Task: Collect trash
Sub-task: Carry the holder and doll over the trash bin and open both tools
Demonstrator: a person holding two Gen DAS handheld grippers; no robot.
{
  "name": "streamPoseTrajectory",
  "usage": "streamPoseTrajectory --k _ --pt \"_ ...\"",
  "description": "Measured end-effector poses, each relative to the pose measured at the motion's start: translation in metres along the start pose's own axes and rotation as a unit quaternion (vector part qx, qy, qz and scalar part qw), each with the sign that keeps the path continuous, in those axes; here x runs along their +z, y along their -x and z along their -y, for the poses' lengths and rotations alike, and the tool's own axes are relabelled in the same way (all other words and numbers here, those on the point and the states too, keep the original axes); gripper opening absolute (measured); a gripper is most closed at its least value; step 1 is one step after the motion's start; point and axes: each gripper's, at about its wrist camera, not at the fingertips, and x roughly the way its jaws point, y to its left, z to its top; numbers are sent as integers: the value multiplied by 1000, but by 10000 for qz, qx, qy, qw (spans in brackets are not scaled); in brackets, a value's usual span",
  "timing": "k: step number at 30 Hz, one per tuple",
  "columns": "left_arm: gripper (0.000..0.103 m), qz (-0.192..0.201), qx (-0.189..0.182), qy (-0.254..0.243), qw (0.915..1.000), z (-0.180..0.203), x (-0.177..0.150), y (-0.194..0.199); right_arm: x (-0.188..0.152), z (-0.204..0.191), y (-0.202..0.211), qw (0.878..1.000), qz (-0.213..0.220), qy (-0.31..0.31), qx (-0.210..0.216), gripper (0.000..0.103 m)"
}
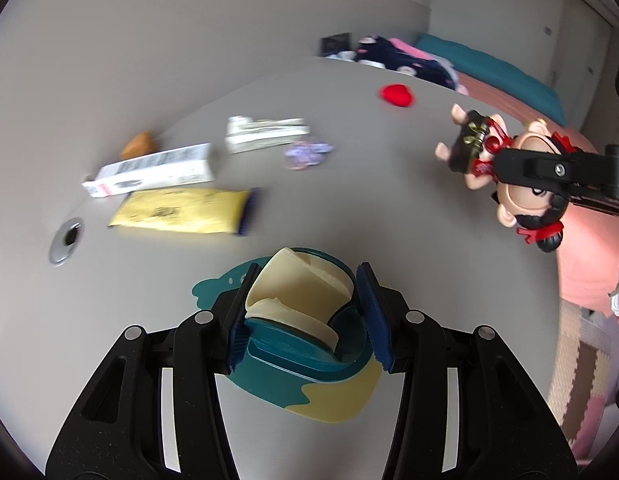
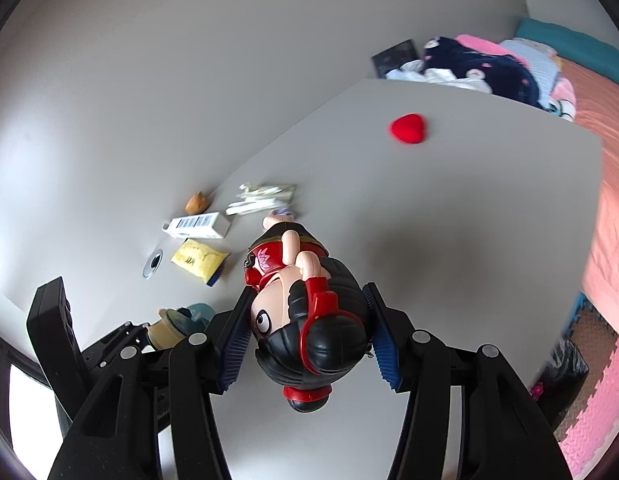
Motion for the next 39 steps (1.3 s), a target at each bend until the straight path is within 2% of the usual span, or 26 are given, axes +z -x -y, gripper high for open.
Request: streamPoseTrajectory --k 9,17,25,29,34,39 --pt "48 -25 -389 -625 9973 79 9 3 -13 65 55 9984 329 -401 -221 55" --pt "48 -86 -861 -1279 9880 165 15 4 -29 131 107 9924 626 -832 -650 55" --pt "48 -172 -1371 -2070 9685 256 11 5 -53 189 150 9823 810 -1268 -1114 55" --pt "48 -276 -1499 -2419 9583 293 1 1 -65 214 162 9766 841 -1499 -1294 55" --pt "48 -459 -1641 -2697 9478 323 -11 -10 -76 236 172 9696 890 -1668 -1554 55" --pt "48 -642 -1638 -2846 9424 344 -19 -24 -79 252 177 9626 911 -1781 -1826 55"
